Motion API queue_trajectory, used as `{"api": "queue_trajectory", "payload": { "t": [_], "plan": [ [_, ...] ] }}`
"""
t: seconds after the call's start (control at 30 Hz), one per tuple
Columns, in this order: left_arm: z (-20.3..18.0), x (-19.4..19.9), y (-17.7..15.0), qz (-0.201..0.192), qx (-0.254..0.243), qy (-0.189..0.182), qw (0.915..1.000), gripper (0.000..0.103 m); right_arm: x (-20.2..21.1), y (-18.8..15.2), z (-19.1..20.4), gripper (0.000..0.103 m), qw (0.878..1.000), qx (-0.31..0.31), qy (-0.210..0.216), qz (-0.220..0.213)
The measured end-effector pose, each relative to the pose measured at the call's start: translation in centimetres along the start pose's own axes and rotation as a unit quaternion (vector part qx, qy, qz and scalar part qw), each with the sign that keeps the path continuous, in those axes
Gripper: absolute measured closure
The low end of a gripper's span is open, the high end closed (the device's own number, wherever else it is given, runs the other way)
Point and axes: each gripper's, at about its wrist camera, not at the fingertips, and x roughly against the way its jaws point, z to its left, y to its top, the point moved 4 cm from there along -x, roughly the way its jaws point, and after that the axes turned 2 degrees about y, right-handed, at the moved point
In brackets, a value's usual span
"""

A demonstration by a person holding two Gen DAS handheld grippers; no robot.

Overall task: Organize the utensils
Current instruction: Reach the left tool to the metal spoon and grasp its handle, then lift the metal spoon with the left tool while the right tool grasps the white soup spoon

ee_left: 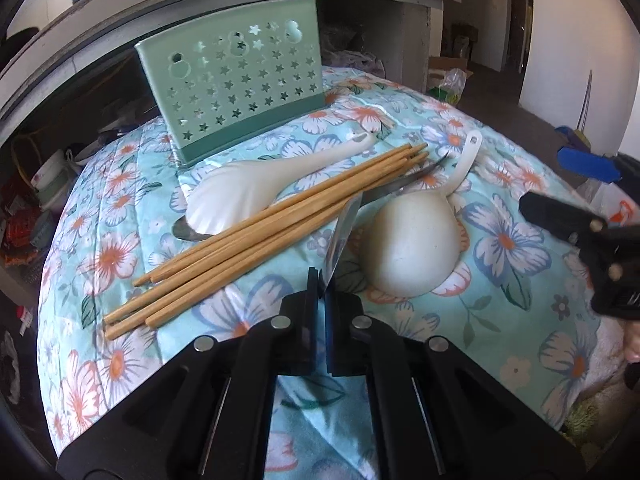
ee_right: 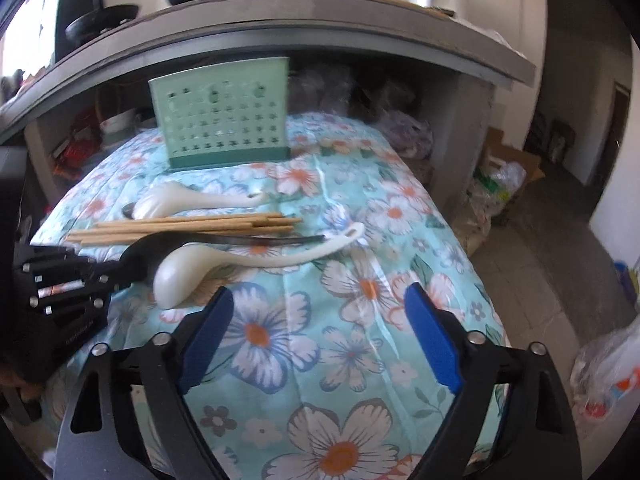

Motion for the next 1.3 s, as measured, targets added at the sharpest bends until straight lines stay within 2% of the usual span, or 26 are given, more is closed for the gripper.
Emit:
{"api": "queue_trajectory", "payload": {
  "t": [0.13,0.2,0.3,0.4,0.53,0.6,0.73,0.8,0.87,0.93,1.0,1.07,1.13,1.23,1.3],
  "plan": [
    [1.6,2.6,0.7,-0.022,0.038,-0.014,0.9990,0.102,-0.1,0.0,2.1,0.041,0.997,0.082,0.006,0.002],
    [2.4,4.0,1.3,-0.036,0.052,-0.021,0.9978,0.102,-0.5,-0.1,3.1,0.043,0.992,0.126,0.013,0.006],
    [3.5,5.9,2.0,-0.056,0.073,-0.029,0.9953,0.103,-1.7,-0.5,4.9,0.046,0.978,0.208,-0.005,0.018],
    [4.7,7.3,2.8,-0.074,0.089,-0.027,0.9929,0.103,-2.6,-0.9,6.8,0.046,0.958,0.284,-0.021,0.017],
    [6.3,8.5,3.3,-0.090,0.108,-0.018,0.9898,0.103,-2.8,-1.0,8.8,0.046,0.936,0.349,-0.036,-0.006],
    [7.2,9.1,3.5,-0.097,0.120,-0.017,0.9878,0.103,-2.9,-1.2,9.7,0.046,0.921,0.388,-0.040,-0.016],
    [8.9,10.0,3.9,-0.110,0.136,-0.009,0.9845,0.103,-3.1,-1.8,11.7,0.046,0.880,0.471,-0.050,-0.042],
    [9.7,10.5,4.2,-0.118,0.141,0.004,0.9831,0.103,-3.2,-2.1,12.4,0.050,0.863,0.500,-0.049,-0.050],
    [10.4,10.9,4.3,-0.122,0.145,0.013,0.9817,0.103,-3.5,-2.5,13.0,0.063,0.849,0.525,-0.044,-0.051],
    [11.1,11.3,4.4,-0.127,0.150,0.026,0.9801,0.103,-3.5,-3.1,13.5,0.069,0.833,0.547,-0.052,-0.063],
    [11.7,12.1,4.6,-0.136,0.156,0.035,0.9777,0.103,-3.3,-3.1,13.7,0.076,0.825,0.557,-0.059,-0.073],
    [12.6,12.8,5.1,-0.150,0.162,0.043,0.9744,0.103,-2.8,-2.2,13.4,0.088,0.827,0.551,-0.071,-0.085],
    [13.2,13.6,5.8,-0.165,0.165,0.052,0.9711,0.103,-2.3,-1.2,13.0,0.091,0.839,0.532,-0.074,-0.091],
    [14.2,14.7,7.4,-0.191,0.167,0.064,0.9652,0.103,-1.1,1.2,11.3,0.094,0.869,0.478,-0.079,-0.102],
    [14.9,15.6,9.0,-0.214,0.169,0.070,0.9596,0.103,0.0,3.1,9.5,0.095,0.895,0.426,-0.080,-0.108]
  ]
}}
